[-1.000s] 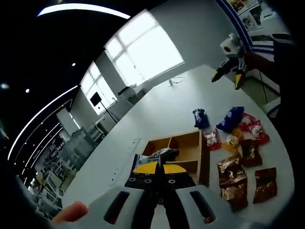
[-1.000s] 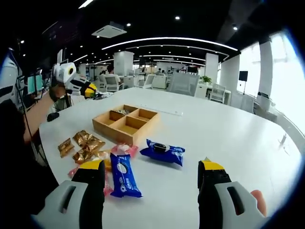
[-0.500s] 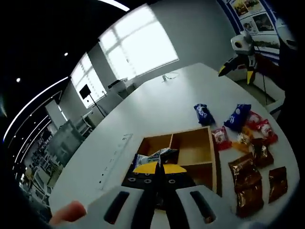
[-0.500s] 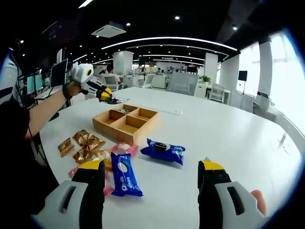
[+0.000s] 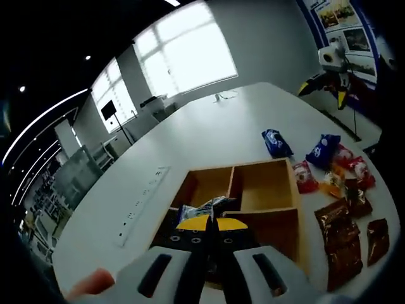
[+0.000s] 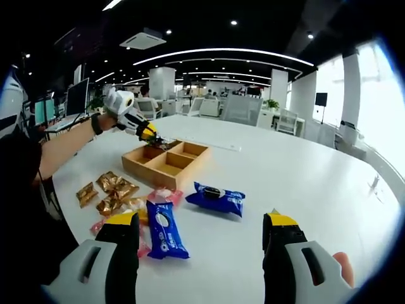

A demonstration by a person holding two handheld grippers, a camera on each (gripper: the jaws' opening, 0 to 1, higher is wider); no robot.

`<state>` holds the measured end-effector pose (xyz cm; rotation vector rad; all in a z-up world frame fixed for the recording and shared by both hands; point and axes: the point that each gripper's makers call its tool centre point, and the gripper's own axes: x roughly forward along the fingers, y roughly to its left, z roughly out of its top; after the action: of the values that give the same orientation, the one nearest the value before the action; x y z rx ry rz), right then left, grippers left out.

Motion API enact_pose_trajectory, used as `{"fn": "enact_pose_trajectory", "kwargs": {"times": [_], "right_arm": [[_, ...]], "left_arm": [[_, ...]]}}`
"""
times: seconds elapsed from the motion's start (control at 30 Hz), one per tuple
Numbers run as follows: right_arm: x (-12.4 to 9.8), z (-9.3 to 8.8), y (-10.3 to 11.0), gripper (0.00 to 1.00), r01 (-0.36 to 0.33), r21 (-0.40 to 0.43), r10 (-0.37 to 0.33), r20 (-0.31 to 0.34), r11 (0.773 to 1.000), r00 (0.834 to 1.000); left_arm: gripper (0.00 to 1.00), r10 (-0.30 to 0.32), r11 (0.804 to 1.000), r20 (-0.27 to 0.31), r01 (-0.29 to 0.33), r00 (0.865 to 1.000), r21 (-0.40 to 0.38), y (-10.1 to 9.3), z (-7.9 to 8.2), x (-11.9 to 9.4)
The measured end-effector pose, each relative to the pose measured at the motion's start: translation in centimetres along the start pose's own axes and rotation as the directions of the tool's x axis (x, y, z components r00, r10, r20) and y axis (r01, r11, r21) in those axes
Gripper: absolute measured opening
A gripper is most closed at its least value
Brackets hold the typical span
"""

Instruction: Pick up the scattered marshmallows, QQ candies, Oreo cookies, and mixed nuts on the table and sort them into separate containers

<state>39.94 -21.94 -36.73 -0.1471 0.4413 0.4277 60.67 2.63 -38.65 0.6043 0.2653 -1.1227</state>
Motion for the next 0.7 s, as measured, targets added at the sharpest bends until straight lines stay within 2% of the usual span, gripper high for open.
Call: {"fn": "enact_pose_trajectory", "kwargs": {"times": [0.1, 0.4, 0.7], "right_arm": [[0.0, 0.0, -0.1, 0.75, 0.003, 0.002, -0.003, 0.000, 1.000, 1.000], [-0.1, -0.2, -0.1, 0.75, 0.004, 0.005, -0.004, -0.002, 1.000, 1.000], [-0.2, -0.3, -0.3, 0.75, 0.008, 0.007, -0.008, 0.000, 1.000, 1.000]], "left_arm": [[0.06, -0.011, 1.000, -0.007, 0.011, 1.000, -0.001, 0.0, -0.1, 0.2], [0.06, 0.017, 1.000, -0.031, -0.017, 0.999, 0.000, 0.8, -0.8, 1.0], [0.07, 0.017, 1.000, -0.053, -0.018, 0.998, -0.023, 1.1, -1.3, 1.5]]}}
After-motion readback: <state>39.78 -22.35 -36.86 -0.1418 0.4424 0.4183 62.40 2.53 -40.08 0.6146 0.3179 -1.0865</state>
